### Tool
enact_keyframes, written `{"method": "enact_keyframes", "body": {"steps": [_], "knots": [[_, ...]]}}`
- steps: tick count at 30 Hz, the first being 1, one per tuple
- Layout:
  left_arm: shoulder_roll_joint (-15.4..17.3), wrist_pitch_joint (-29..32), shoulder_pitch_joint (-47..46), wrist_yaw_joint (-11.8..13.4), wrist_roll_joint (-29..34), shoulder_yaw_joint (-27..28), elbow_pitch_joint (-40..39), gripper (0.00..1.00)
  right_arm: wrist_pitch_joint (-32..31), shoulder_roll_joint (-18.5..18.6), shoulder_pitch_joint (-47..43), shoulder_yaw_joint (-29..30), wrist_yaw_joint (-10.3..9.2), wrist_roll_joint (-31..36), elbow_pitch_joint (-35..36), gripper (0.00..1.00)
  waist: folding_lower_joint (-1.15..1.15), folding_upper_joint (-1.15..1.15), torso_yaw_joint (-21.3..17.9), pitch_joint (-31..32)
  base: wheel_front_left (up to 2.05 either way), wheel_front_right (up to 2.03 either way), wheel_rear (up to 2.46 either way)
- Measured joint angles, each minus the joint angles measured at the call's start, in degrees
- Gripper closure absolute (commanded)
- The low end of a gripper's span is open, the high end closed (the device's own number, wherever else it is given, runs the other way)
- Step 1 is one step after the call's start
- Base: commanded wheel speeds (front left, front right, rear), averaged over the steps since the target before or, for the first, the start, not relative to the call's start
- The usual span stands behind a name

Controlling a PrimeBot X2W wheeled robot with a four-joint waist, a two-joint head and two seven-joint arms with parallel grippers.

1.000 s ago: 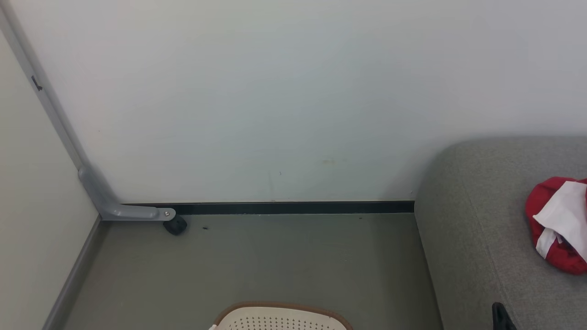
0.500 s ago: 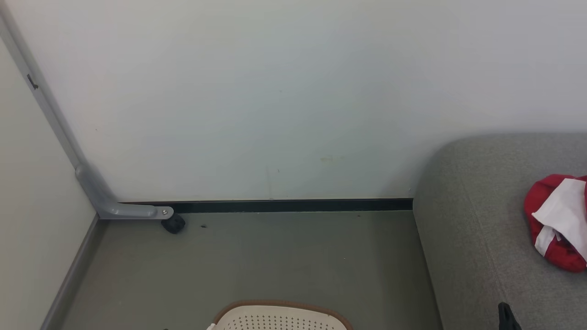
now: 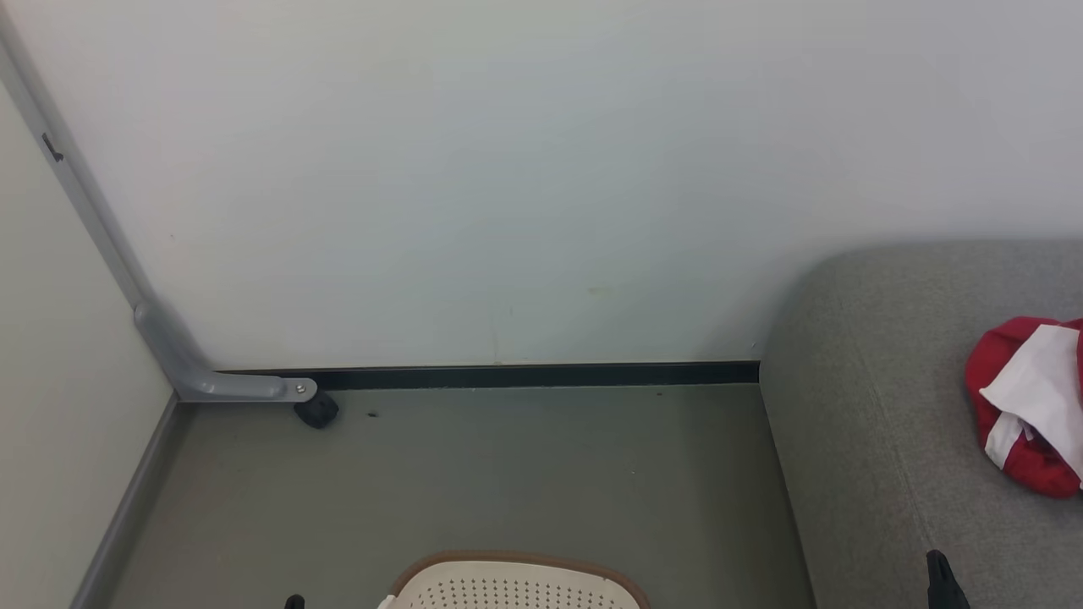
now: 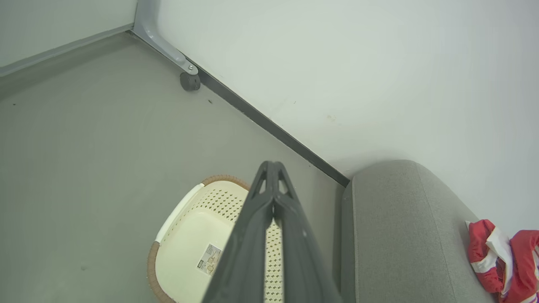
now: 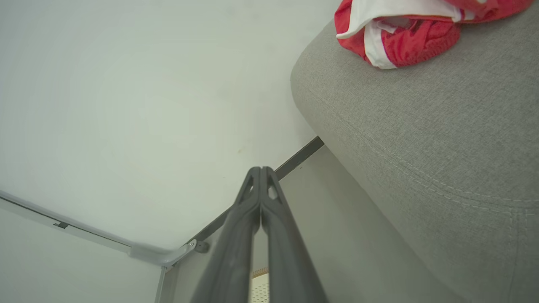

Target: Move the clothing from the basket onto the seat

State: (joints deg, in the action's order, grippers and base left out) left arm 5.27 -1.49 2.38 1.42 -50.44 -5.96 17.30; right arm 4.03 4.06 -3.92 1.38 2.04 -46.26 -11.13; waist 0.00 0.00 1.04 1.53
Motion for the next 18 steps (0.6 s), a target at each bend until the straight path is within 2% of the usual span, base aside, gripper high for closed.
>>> {"method": "enact_keyframes", "body": {"steps": [18], "knots": [[-0.78, 2.49, -2.2, -2.54, -11.69, 3.36, -0.01, 1.0, -3.05, -0.49, 2.47, 1.97, 1.29, -13.37, -1.83, 1.0, 0.0, 0.0, -0.31, -0.49, 0.0, 0.0, 0.0]]}}
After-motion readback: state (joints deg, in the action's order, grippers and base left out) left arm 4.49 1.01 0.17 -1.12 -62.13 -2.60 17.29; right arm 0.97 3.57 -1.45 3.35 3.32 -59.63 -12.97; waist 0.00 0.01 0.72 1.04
